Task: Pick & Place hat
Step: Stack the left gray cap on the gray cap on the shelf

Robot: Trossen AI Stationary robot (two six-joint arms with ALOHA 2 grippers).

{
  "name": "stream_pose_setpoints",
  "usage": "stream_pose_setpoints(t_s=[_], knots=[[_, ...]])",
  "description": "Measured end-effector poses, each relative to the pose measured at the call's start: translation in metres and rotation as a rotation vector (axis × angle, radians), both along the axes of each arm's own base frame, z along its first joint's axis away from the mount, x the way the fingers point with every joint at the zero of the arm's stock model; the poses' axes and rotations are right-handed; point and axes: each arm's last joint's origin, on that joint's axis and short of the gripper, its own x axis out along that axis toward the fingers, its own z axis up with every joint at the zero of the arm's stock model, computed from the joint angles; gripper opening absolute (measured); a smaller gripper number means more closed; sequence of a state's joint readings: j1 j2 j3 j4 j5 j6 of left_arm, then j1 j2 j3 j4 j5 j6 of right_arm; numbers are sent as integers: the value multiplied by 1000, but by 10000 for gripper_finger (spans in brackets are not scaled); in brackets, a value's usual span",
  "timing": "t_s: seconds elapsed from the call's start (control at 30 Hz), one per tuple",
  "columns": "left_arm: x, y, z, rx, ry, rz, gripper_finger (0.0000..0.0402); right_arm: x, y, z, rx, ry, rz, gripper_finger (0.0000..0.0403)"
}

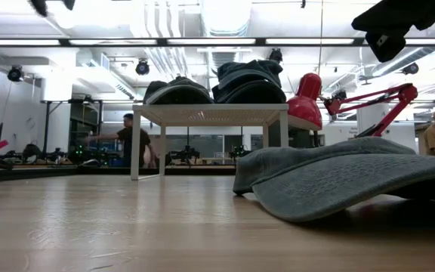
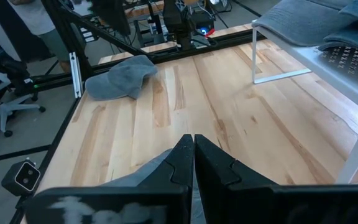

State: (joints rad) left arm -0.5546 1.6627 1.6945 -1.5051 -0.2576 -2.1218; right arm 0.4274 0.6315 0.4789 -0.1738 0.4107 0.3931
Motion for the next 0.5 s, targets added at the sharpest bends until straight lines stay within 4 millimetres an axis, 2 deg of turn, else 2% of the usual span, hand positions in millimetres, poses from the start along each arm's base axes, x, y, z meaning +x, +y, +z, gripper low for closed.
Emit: stream_pose_setpoints(t_s=[0.17, 0.5], knots=[[1, -10, -22, -31, -3, 1, 122, 0, 0, 0, 0, 0, 0, 13], [1, -12, -63, -63, 63, -7, 122, 0, 0, 0, 0, 0, 0, 13]])
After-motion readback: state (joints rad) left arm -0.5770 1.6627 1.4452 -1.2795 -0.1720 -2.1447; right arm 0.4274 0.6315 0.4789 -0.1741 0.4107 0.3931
